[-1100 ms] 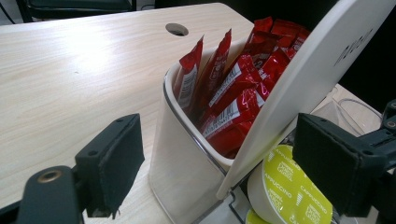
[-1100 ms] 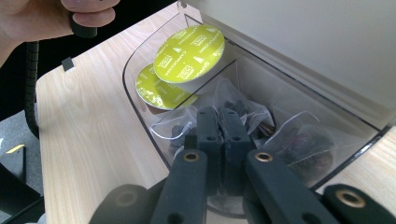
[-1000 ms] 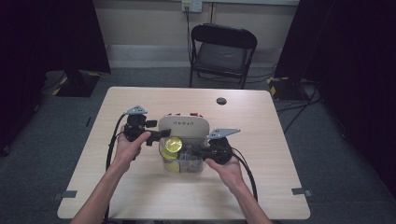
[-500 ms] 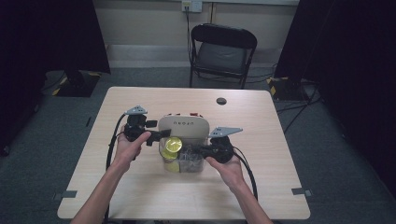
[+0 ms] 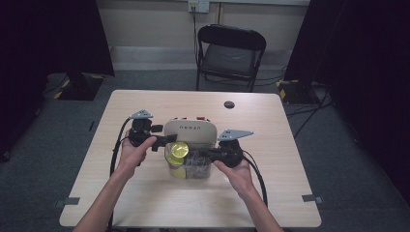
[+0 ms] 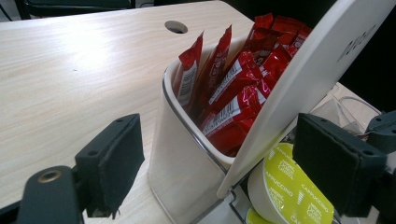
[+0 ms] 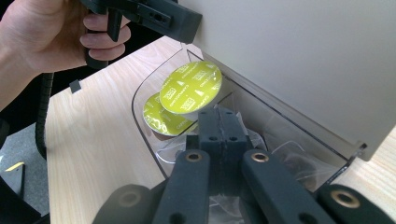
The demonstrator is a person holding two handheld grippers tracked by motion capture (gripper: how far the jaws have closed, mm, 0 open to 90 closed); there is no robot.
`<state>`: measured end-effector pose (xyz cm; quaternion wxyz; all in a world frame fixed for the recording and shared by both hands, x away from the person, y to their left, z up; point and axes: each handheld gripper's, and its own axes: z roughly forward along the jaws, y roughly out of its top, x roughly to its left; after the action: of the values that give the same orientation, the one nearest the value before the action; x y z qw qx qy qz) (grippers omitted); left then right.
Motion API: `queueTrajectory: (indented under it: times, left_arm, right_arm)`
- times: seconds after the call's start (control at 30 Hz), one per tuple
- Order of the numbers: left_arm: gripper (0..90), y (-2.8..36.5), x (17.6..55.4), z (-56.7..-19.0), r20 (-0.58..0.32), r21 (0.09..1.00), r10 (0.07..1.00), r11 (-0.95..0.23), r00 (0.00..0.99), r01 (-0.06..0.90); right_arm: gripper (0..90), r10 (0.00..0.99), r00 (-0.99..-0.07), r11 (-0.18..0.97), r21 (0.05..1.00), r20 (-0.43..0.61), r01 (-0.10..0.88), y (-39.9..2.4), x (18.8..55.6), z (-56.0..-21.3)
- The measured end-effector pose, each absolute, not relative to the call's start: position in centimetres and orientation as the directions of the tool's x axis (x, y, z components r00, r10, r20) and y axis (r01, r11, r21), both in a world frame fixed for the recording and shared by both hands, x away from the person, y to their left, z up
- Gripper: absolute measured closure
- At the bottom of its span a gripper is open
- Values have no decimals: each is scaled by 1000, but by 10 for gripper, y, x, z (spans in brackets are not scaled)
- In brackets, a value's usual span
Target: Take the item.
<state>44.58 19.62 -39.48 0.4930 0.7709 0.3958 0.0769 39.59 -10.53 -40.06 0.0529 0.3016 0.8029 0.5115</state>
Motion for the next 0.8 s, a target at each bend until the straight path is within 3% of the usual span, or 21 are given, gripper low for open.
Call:
queueTrajectory:
  times: [0.8]
  left_arm:
    - [161, 196, 446, -396, -272, 820, 689, -200, 672, 537]
  right_arm:
    - [900, 526, -821, 248, 884, 222, 397, -115, 388, -381]
